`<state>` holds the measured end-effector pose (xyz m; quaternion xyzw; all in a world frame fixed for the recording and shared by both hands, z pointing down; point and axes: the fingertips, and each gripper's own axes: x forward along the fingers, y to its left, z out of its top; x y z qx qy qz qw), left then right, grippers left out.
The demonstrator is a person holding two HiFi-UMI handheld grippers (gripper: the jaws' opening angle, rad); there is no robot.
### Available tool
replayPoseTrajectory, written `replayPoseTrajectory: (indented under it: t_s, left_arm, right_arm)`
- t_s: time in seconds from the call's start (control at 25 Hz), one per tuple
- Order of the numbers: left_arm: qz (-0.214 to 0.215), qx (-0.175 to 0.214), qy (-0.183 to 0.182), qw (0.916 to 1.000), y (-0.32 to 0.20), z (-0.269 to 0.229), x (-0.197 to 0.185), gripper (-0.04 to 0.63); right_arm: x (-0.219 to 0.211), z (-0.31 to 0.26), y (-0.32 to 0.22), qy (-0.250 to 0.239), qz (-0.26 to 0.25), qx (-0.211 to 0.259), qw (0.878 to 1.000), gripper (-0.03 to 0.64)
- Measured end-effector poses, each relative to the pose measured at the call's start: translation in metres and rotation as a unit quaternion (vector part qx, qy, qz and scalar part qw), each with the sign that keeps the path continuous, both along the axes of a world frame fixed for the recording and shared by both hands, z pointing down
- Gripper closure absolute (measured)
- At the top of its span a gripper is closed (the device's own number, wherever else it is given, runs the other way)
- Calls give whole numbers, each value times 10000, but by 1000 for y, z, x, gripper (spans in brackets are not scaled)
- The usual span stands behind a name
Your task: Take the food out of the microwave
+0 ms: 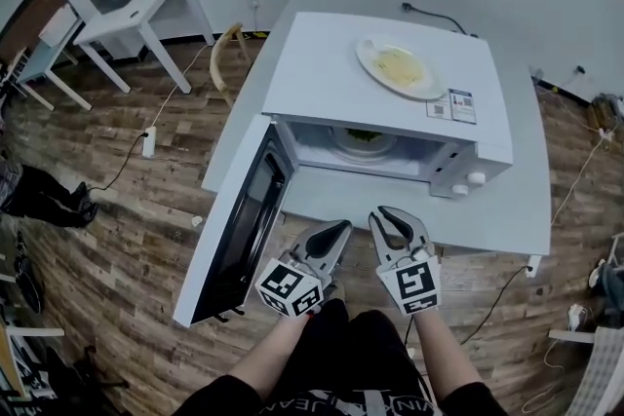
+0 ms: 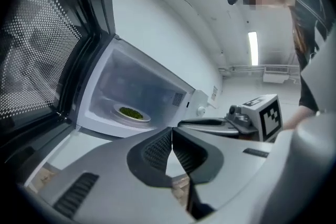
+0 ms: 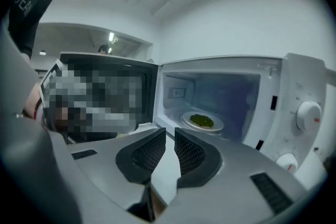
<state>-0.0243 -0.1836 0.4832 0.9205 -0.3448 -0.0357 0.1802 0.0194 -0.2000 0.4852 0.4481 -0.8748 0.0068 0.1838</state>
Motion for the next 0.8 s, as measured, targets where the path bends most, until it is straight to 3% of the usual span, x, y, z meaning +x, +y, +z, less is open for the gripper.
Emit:
replayPoseTrajectory:
  t_s: [0.12,0.2,0.56,0.8]
  left_arm:
    - [-230,-42,-130,9996,-17,7,-4,586]
    - [-400,-96,-160,9990,-27,10,-5,586]
    - [-677,-193,-246,9972,-64,18,-6,586]
    - [-828,-333,46,9960,-72,21,-13,586]
  right_arm:
    - [-4,5,-27,876,-52,241,9958,578]
    - [-8,5,-42,1180,-116,370,9923,580]
    - [-12,18,-98,1900,-171,293,9812,578]
    - [-14,30,-118,2185,-109,165,9756,575]
